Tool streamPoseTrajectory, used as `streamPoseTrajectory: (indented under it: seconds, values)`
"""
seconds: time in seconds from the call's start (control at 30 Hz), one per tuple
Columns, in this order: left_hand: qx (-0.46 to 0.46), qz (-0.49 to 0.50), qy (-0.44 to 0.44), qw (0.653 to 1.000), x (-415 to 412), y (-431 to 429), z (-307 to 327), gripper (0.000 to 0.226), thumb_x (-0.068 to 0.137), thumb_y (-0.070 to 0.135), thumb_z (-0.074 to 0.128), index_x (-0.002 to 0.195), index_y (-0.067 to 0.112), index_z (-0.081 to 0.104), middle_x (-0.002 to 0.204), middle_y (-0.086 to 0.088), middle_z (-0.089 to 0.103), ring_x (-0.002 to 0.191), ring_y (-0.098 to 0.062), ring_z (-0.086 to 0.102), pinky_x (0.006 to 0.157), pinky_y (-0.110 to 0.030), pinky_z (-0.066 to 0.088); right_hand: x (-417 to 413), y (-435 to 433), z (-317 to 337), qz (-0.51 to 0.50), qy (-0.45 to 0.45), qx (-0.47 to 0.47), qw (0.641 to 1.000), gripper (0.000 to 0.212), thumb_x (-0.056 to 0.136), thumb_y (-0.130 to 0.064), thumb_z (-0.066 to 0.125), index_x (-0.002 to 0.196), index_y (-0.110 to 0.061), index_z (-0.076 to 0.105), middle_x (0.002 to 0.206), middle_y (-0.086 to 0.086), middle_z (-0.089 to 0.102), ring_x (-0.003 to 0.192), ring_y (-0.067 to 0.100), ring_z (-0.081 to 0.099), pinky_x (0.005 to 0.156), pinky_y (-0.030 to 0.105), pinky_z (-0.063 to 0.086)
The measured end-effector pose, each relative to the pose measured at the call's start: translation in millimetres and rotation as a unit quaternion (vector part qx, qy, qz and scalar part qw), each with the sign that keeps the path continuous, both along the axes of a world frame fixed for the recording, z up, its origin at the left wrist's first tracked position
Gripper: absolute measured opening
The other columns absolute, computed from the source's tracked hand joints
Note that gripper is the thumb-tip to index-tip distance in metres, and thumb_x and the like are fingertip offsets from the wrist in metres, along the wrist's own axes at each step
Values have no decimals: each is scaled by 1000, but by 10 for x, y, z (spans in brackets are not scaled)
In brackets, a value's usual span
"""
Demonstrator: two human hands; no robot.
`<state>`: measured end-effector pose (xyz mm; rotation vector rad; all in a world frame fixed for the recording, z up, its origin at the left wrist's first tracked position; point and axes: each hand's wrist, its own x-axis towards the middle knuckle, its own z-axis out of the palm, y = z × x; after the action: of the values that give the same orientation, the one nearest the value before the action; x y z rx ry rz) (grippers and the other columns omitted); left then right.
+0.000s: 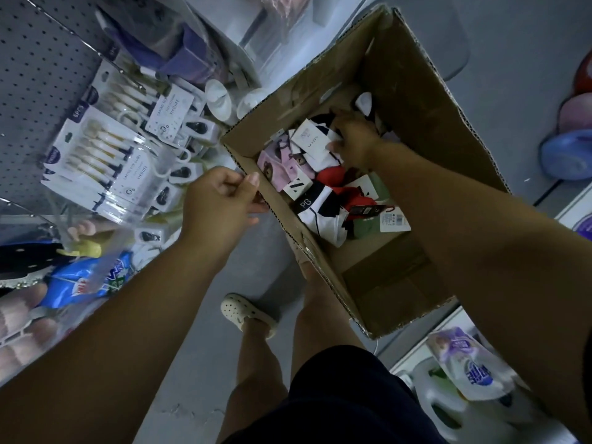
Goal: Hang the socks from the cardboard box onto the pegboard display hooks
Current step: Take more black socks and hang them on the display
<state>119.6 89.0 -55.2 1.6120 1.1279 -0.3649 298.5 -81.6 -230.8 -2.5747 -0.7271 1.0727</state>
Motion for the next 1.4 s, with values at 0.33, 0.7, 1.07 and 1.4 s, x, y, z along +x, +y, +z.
streamPoseTrajectory:
  seconds: [0.33,0.7,1.07,1.4]
  values:
    - [16,28,25,999,-12,-100,60,18,102,30,61,97,14,61,90,-7,71,71,-15,73,74,-41,62,-138,-148,449,-110,86,16,990,38,96,-34,68,124,-10,59,118,8,59,112,24,57,98,37,45]
    - [5,15,-65,998,-254,-490,791,37,96,46,64,124,22,66,114,11,68,102,4,62,80,-16,47,-833,-516,1985,-326,231,238,886,28,99,-21,65,125,-13,59,125,-2,70,113,14,69,97,41,58]
    - [-44,110,-182,976,-1089,-163,1670,30,103,43,54,98,24,76,96,4,80,97,-16,75,93,-41,59,-1937,-133,3273,-295,276,333,852,22,99,-9,61,120,-12,67,113,3,77,105,24,73,85,36,59]
    - [23,265,-294,918,-2541,564,2209,26,104,45,52,98,30,73,105,-1,79,104,-23,74,98,-44,55,-3029,522,3754,-186,256,374,872,28,102,-8,55,130,-7,56,119,3,75,113,17,70,100,34,55]
